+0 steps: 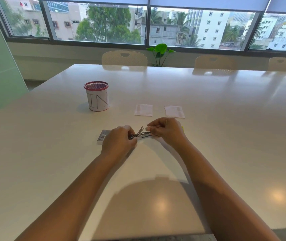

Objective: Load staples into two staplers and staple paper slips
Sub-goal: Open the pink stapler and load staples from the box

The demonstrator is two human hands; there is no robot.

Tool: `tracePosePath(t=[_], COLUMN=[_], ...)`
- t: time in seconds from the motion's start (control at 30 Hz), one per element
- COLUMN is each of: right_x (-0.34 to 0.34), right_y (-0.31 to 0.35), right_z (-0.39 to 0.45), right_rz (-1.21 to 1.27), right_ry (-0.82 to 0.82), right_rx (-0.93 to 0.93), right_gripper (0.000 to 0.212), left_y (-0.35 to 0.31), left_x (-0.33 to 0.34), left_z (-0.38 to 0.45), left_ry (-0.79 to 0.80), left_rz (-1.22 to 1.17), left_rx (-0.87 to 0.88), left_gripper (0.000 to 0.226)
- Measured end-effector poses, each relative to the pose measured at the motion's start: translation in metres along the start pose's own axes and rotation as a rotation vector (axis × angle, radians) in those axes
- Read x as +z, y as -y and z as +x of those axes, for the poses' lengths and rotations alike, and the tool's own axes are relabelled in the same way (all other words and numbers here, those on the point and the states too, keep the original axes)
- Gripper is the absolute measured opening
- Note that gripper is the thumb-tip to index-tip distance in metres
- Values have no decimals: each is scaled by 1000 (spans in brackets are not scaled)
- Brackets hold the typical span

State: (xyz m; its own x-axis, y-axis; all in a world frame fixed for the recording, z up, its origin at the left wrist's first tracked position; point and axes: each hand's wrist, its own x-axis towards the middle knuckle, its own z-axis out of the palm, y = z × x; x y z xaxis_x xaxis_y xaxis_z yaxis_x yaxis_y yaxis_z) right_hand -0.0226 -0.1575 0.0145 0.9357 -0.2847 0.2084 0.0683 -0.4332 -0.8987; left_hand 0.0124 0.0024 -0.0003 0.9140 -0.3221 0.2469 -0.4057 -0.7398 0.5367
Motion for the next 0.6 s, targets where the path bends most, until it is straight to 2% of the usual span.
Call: tracePosePath(t=[0.13,0.23,0.5,0.6], right_x=[-4,-2,1,1], right_y=[-2,-11,-12,-13], right_z=[-1,2,2,2], right_rz=[-157,-233,-125,-228], right_ry=[35,75,91,97], right_rx=[-102,-110,-67,-77], right_gripper=[11,9,12,14], left_y=[2,4,5,5], left_x=[1,1,2,1], left_z=[1,2,3,4], left_ry=[45,54,59,61], left_rz=[-44,-56,-86,-94], left_rx=[35,39,33,33], left_gripper=[14,13,11,10])
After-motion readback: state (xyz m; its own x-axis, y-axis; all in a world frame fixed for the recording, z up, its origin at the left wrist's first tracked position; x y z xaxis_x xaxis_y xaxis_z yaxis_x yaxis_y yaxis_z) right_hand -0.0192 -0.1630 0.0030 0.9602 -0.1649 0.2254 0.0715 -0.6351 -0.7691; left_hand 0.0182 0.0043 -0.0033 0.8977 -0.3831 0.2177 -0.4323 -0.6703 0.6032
